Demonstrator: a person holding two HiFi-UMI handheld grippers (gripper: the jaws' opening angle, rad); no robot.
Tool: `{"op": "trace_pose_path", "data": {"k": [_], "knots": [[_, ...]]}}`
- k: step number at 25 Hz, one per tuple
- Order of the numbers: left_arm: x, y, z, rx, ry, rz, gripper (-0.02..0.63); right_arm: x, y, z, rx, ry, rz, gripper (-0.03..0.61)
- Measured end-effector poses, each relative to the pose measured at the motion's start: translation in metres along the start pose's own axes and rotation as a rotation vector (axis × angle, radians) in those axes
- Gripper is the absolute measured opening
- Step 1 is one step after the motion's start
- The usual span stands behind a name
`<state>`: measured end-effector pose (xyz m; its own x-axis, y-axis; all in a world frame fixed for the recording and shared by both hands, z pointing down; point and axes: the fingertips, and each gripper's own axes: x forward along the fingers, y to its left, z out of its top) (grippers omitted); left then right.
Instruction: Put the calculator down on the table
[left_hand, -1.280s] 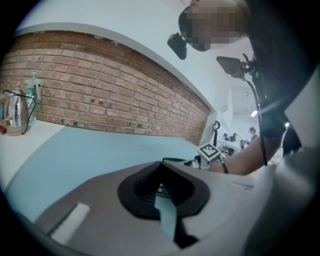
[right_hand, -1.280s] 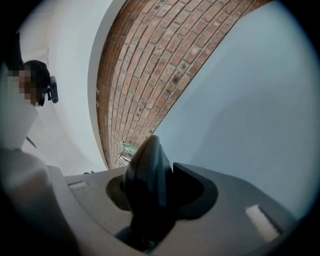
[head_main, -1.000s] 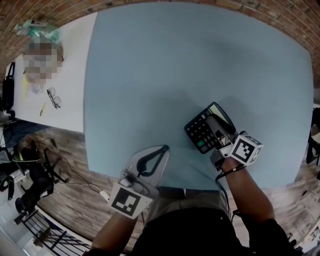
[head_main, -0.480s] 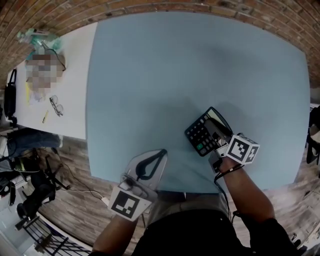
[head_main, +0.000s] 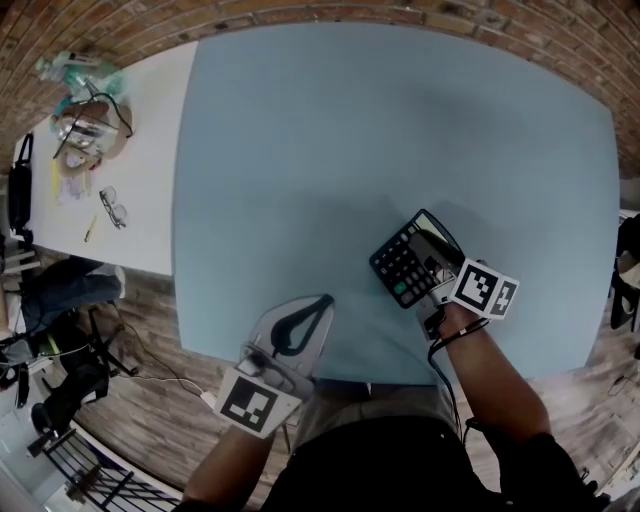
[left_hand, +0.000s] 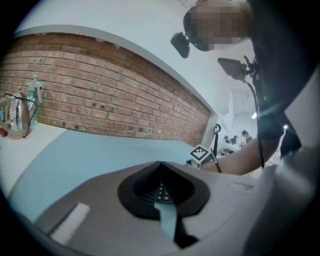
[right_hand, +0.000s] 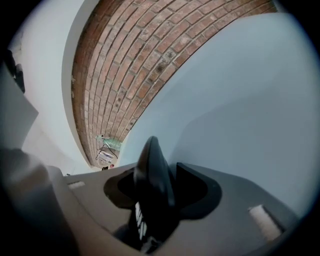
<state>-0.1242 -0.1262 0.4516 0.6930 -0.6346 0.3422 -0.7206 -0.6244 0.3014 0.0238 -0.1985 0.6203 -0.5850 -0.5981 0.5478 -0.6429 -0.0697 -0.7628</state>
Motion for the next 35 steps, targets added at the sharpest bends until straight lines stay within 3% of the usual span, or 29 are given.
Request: {"op": "trace_pose_path", "data": {"k": [35], "knots": [[-0.007, -0.020, 0.016, 0.036, -0.014, -0.010, -0.015, -0.018, 0.003, -0.006, -0.074, 0.003, -0.109, 0.454]]}}
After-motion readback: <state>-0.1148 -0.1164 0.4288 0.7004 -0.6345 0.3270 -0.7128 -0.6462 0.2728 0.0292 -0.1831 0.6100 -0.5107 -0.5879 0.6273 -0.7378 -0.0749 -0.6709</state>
